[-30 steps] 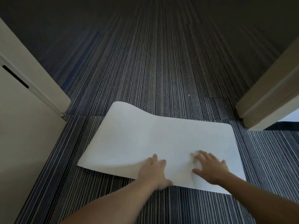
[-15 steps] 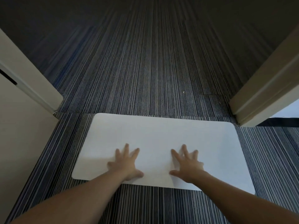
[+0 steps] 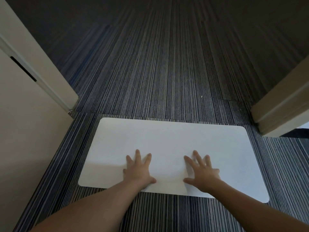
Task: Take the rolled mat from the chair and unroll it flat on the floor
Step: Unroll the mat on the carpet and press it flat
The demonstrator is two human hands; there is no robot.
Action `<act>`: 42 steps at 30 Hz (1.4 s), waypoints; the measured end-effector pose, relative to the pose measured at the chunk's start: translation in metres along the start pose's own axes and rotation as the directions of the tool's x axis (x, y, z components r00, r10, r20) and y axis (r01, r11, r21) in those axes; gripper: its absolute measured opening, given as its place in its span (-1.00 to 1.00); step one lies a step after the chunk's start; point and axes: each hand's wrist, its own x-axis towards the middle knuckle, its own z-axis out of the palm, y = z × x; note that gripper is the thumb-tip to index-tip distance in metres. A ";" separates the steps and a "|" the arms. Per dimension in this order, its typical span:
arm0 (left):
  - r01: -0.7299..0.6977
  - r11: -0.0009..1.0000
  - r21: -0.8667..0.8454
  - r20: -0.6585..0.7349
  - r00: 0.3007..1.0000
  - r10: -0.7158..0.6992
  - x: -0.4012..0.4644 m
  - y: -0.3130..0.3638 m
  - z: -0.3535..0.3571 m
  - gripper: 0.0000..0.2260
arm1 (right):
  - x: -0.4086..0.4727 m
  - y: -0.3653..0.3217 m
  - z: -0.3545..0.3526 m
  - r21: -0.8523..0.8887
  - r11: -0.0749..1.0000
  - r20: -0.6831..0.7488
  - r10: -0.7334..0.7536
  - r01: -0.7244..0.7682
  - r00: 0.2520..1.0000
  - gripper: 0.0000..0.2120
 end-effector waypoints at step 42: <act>-0.174 0.977 0.120 -0.131 0.973 0.189 0.031 -0.038 -0.052 -0.33 | 0.023 -0.049 -0.035 -0.019 0.990 -0.159 -0.141 0.140 0.977 -0.34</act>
